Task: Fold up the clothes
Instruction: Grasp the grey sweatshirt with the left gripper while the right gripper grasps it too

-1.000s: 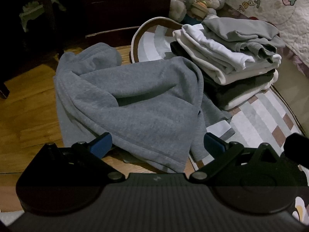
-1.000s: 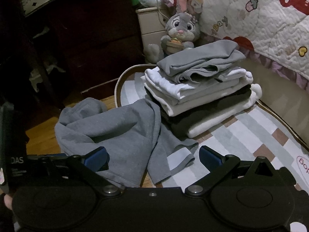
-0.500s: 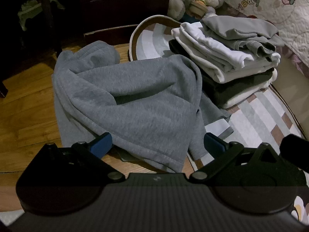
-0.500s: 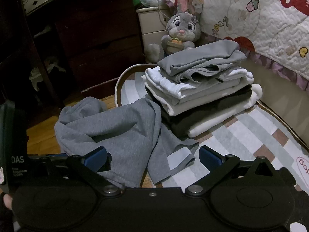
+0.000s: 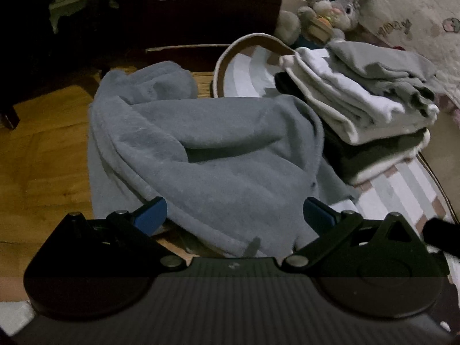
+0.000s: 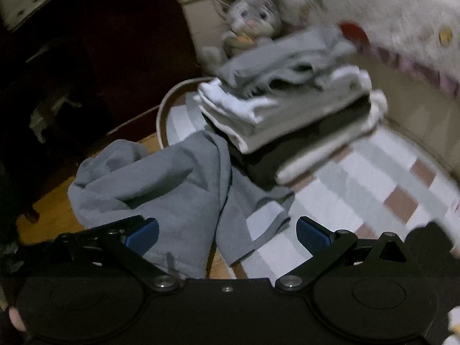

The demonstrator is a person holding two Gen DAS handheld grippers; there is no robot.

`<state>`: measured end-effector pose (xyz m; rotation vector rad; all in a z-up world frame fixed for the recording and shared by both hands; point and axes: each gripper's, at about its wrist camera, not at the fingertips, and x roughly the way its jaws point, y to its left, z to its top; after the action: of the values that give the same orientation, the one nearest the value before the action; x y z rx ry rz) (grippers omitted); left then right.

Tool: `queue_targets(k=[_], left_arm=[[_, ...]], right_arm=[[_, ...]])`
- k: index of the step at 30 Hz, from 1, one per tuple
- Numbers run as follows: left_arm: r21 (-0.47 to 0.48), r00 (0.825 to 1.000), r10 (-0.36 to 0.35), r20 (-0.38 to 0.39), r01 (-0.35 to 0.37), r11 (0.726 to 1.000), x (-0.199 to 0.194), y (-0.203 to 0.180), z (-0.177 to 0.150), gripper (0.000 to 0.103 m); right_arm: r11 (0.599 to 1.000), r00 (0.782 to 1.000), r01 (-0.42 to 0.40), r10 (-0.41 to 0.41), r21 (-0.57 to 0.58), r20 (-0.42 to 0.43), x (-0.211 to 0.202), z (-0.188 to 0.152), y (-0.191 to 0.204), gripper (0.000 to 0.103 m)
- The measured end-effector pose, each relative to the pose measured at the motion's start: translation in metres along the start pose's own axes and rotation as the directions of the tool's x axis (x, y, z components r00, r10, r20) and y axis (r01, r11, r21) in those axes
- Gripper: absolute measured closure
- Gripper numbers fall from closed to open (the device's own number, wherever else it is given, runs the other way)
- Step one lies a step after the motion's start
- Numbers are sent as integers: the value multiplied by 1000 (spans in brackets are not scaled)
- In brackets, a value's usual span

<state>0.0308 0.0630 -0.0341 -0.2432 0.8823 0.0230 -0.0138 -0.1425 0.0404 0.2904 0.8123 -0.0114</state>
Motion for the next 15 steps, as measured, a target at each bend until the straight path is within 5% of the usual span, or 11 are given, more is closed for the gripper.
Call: queue_targets(k=[4, 6, 11, 13, 15], left_arm=[[-161, 999, -32, -20, 28, 987, 19, 37, 4, 4], [-245, 1000, -21, -11, 18, 969, 25, 58, 5, 18], [-410, 999, 16, 29, -3, 912, 33, 100, 5, 36], [-421, 998, 60, 26, -44, 906, 39, 106, 5, 36], [-446, 995, 93, 19, -75, 892, 46, 111, 5, 35]], right_arm=[[999, 997, -34, 32, 32, 66, 18, 7, -2, 3], [997, 995, -83, 83, -1, 56, 32, 12, 8, 13], [982, 983, -182, 182, -54, -10, 88, 23, 28, 76], [981, 983, -183, 182, -64, -21, 112, 26, 30, 81], [983, 986, -168, 167, -74, -17, 136, 27, 29, 76]])
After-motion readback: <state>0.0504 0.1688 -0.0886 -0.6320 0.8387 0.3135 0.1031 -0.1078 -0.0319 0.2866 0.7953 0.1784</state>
